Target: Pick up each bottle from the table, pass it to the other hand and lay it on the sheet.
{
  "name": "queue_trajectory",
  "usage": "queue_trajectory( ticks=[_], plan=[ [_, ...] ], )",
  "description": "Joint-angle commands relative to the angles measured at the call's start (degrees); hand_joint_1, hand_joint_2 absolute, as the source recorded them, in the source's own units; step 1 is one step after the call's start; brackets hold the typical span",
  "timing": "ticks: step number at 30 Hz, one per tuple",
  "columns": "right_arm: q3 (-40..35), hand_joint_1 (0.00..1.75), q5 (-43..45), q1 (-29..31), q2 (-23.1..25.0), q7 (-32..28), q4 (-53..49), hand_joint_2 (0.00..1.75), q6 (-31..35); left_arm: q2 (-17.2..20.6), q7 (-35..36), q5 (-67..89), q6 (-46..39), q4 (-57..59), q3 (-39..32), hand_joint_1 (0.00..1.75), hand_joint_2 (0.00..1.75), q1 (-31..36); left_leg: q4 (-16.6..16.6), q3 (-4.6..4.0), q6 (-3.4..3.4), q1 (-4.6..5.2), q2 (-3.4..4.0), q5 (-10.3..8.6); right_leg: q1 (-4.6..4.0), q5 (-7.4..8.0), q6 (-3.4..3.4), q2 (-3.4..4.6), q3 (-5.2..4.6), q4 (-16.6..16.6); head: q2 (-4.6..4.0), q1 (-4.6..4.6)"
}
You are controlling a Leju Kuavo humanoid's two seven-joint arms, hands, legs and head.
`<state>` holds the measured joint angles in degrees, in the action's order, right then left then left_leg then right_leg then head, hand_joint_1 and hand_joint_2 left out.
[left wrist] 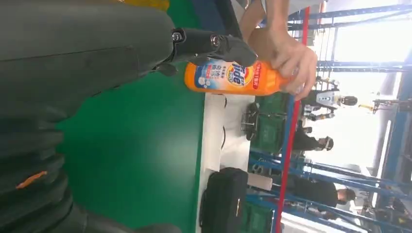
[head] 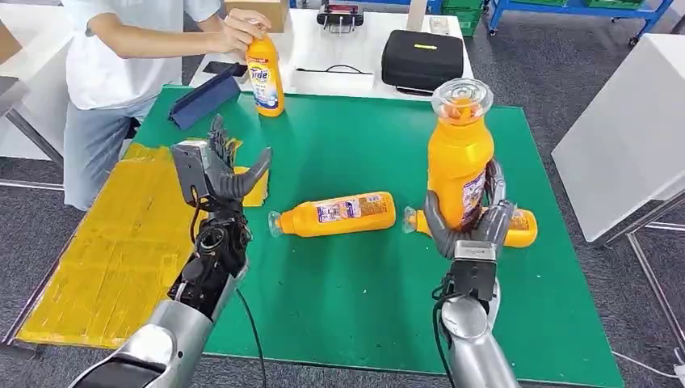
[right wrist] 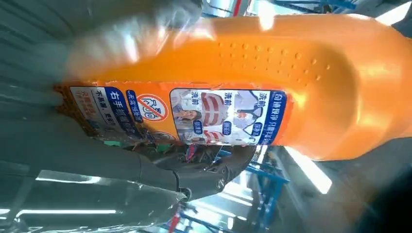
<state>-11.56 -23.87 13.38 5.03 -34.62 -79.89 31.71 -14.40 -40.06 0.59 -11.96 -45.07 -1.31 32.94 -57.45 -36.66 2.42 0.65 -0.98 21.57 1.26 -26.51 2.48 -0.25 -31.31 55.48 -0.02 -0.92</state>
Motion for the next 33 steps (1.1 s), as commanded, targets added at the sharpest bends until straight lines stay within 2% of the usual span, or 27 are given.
queue_trajectory(
  ticks=[1, 5, 14, 16, 26, 29, 32, 33],
  plan=[
    [1.62, 1.75, 4.18, 5.38, 1.91, -1.8, 12.48, 1.75, -0.85, 0.3, 0.06, -0.73, 0.63, 3.98, 1.25, 0.0, 1.75, 2.46, 0.01, 0.22, -0.17, -0.07, 0.17, 0.11, -0.08, -0.05, -0.14, 0.12, 0.23, -0.07, 0.0, -0.02],
    [2.14, 1.75, 8.88, 6.97, 2.7, -3.93, 17.91, 1.75, -1.72, 0.03, 0.06, -1.53, 1.35, 3.37, 2.09, 0.0, 1.75, 1.96, 0.01, 0.21, -0.15, -0.06, 0.16, 0.09, -0.07, -0.03, -0.12, 0.11, 0.21, -0.07, 0.0, -0.02],
    [4.91, 1.75, 13.2, 7.52, 4.2, -5.02, 23.73, 1.75, -2.3, -1.0, 0.11, -1.37, 3.94, -0.12, 5.74, 0.0, 1.75, -0.55, 0.01, 0.34, -0.22, -0.09, 0.18, 0.17, -0.1, -0.09, -0.18, 0.12, 0.37, -0.11, 0.0, -0.02],
    [6.16, 1.75, 14.91, 9.38, 4.72, -5.38, 26.18, 1.75, -3.2, -1.16, 0.29, -1.4, 4.79, -1.13, 6.73, 0.0, 1.75, -0.83, 0.0, 0.08, -0.11, -0.03, 0.08, 0.06, -0.04, -0.02, -0.09, 0.06, 0.1, -0.04, 0.0, -0.02],
    [6.38, 1.75, 16.98, 10.96, 5.36, -5.38, 28.16, 1.75, -5.11, -1.27, 0.98, -0.83, 5.48, -2.11, 7.99, 0.0, 1.75, -0.87, -0.02, 0.14, -0.15, -0.05, 0.13, 0.11, -0.06, -0.06, -0.13, 0.09, 0.16, -0.03, 0.0, 0.0],
    [5.0, 1.75, 16.11, 11.5, 5.54, -5.38, 30.21, 1.75, -5.32, -1.29, 1.48, -0.32, 6.25, -4.31, 9.09, 0.0, 1.75, -1.91, -0.01, 0.1, -0.13, -0.04, 0.16, 0.09, -0.05, -0.03, -0.1, 0.13, 0.11, -0.02, 0.0, -0.02],
    [1.31, 1.75, 9.35, 12.87, 4.85, -5.38, 32.78, 1.75, 0.62, -1.25, 2.47, 0.23, 7.03, -5.68, 9.5, 0.0, 1.75, -2.5, -0.03, 0.3, -0.24, -0.08, 0.32, 0.21, -0.1, -0.09, -0.19, 0.26, 0.3, -0.05, 0.0, 0.0],
    [0.57, 1.75, 8.02, 13.22, 4.75, -5.38, 33.36, 1.75, 0.54, -1.29, 2.52, 0.31, 7.13, -5.71, 9.44, 0.0, 1.75, -2.51, 0.0, 0.07, -0.1, -0.03, 0.17, 0.06, -0.04, 0.0, -0.08, 0.14, 0.06, -0.02, 0.02, -0.02]
  ],
)
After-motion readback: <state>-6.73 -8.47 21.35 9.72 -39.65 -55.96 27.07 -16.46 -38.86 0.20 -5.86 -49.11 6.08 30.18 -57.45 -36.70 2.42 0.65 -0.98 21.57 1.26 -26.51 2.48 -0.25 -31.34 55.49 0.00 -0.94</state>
